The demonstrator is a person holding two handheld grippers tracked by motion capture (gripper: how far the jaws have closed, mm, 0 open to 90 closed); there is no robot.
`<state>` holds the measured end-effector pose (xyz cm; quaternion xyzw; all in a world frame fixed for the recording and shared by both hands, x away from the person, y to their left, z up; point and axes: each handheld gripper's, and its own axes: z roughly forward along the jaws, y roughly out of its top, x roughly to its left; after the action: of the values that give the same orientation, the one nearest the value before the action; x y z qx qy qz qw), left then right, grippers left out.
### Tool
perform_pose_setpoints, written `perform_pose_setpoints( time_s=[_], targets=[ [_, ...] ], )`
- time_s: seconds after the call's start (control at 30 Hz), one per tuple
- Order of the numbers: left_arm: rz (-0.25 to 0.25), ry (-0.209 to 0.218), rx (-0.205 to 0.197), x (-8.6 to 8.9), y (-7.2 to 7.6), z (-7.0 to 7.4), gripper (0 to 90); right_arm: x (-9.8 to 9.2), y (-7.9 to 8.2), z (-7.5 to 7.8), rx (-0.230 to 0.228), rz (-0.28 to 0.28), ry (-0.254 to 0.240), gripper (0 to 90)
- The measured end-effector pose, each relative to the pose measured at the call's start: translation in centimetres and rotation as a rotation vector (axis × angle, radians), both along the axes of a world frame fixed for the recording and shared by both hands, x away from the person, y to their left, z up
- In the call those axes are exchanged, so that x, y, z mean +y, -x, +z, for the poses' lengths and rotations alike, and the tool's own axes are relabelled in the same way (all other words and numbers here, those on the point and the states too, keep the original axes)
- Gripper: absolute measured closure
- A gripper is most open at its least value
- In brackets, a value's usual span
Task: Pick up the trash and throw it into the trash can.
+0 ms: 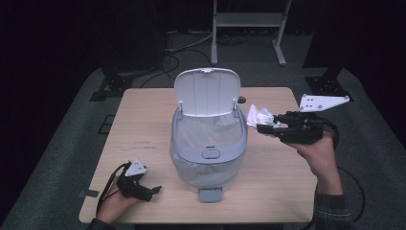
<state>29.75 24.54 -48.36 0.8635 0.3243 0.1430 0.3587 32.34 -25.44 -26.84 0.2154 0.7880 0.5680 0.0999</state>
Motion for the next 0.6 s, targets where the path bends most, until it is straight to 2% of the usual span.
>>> perform_pose_setpoints(
  time_s=[0.27, 0.6],
  targets=[
    [-0.001, -0.001, 0.000, 0.0, 0.0, 0.0, 0.0, 1.2, 0.0, 1.7, -0.024, 0.057, -0.034, 60.6],
    [-0.002, -0.001, 0.000, 0.0, 0.0, 0.0, 0.0, 3.5, -0.1, 3.3, -0.046, 0.127, -0.052, 60.6]
  ],
)
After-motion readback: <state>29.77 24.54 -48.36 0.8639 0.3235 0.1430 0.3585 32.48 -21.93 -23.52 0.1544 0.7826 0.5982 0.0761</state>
